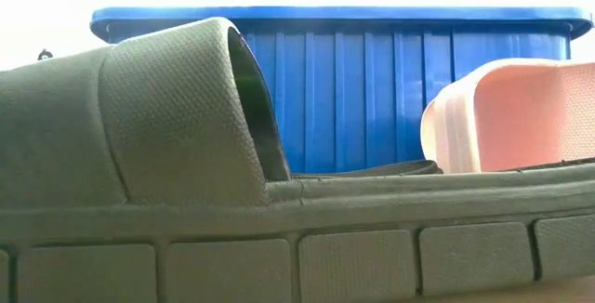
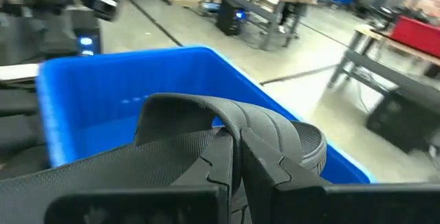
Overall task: Pick and place slides into bin
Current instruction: Put the black slide into the blue container
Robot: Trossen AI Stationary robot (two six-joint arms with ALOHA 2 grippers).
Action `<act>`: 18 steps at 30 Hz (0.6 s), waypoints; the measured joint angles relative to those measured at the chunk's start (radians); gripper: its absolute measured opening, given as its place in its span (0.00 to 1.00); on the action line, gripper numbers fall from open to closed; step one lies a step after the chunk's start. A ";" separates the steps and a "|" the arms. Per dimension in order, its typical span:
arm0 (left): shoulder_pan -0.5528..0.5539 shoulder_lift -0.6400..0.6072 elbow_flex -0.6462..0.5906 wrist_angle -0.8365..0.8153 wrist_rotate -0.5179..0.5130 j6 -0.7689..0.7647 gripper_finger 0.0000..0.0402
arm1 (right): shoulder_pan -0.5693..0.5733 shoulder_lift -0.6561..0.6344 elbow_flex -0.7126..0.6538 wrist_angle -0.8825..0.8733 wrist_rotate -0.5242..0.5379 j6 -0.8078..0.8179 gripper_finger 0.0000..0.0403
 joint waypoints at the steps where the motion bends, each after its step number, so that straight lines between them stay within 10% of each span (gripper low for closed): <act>1: 0.000 0.000 0.000 0.001 -0.006 0.005 0.46 | -0.015 -0.026 -0.029 0.002 0.000 0.013 0.03; 9: 0.015 0.000 0.000 0.004 -0.061 0.017 0.46 | -0.119 -0.199 -0.204 0.155 0.013 0.040 0.03; 18: 0.058 0.000 0.000 0.004 -0.136 0.114 0.46 | -0.218 -0.227 -0.379 0.656 -0.001 -0.313 0.03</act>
